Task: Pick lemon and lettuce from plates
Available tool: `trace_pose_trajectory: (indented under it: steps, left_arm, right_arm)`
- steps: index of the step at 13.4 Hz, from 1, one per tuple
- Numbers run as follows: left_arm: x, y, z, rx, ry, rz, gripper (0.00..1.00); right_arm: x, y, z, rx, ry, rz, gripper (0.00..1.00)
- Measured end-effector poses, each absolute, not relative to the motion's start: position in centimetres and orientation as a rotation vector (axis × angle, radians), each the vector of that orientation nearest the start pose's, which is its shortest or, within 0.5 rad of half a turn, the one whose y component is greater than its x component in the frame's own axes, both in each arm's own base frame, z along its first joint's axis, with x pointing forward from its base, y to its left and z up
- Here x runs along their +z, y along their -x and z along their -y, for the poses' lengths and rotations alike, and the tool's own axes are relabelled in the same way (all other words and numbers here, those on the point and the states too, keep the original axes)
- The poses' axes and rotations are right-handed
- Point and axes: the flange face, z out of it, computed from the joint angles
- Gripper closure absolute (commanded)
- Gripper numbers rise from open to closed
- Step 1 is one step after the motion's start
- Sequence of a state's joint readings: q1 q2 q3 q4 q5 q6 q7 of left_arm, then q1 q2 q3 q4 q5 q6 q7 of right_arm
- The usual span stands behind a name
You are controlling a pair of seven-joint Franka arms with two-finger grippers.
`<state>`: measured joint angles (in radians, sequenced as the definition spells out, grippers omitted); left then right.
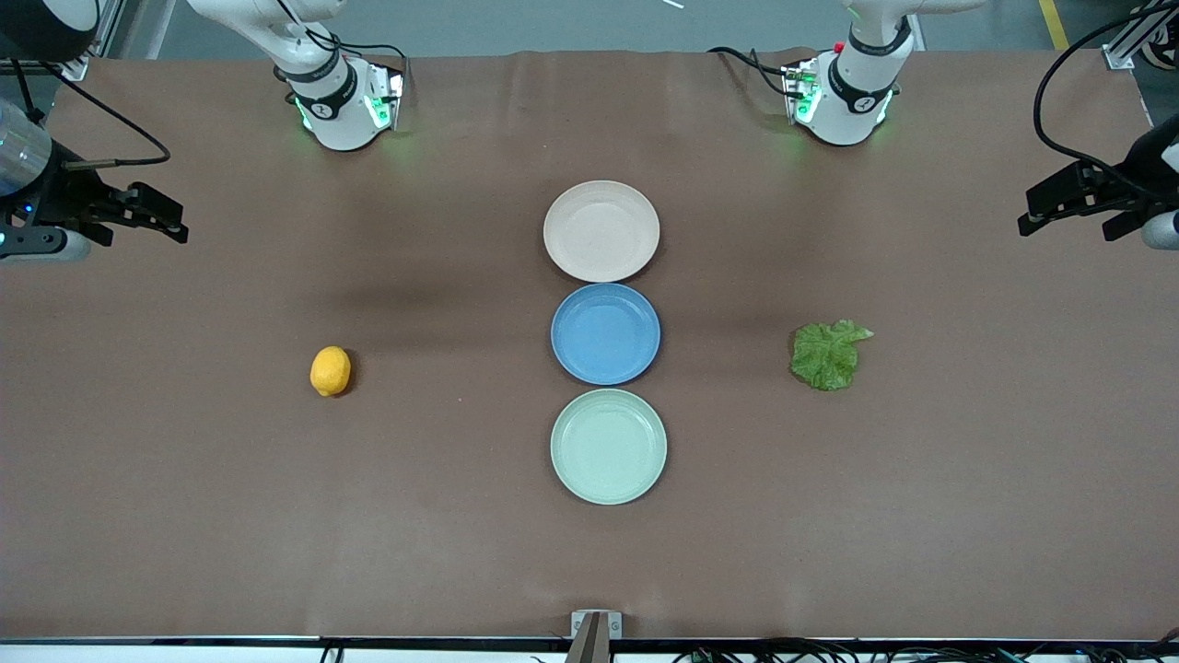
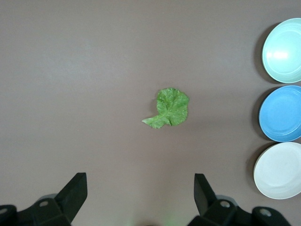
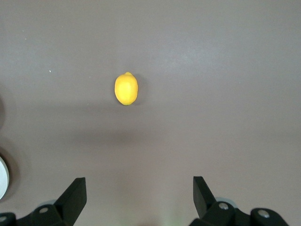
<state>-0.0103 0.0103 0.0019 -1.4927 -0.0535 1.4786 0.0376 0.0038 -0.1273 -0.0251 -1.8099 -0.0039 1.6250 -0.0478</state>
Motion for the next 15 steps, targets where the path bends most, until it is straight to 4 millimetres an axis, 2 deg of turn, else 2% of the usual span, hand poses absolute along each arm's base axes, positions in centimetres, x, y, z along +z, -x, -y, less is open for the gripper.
trace_pose_trajectory:
  steps: [11,15]
  left_arm:
    - [64.9,-54.8,1.5,0.032,3.194,-0.094,0.0]
    - [64.9,-54.8,1.5,0.031,3.194,-0.093,0.0]
  right_arm:
    - [58.9,-51.7,1.3,0.023,3.129,0.034,0.0]
    - [58.3,-52.5,1.3,0.001,3.122,0.029,0.0]
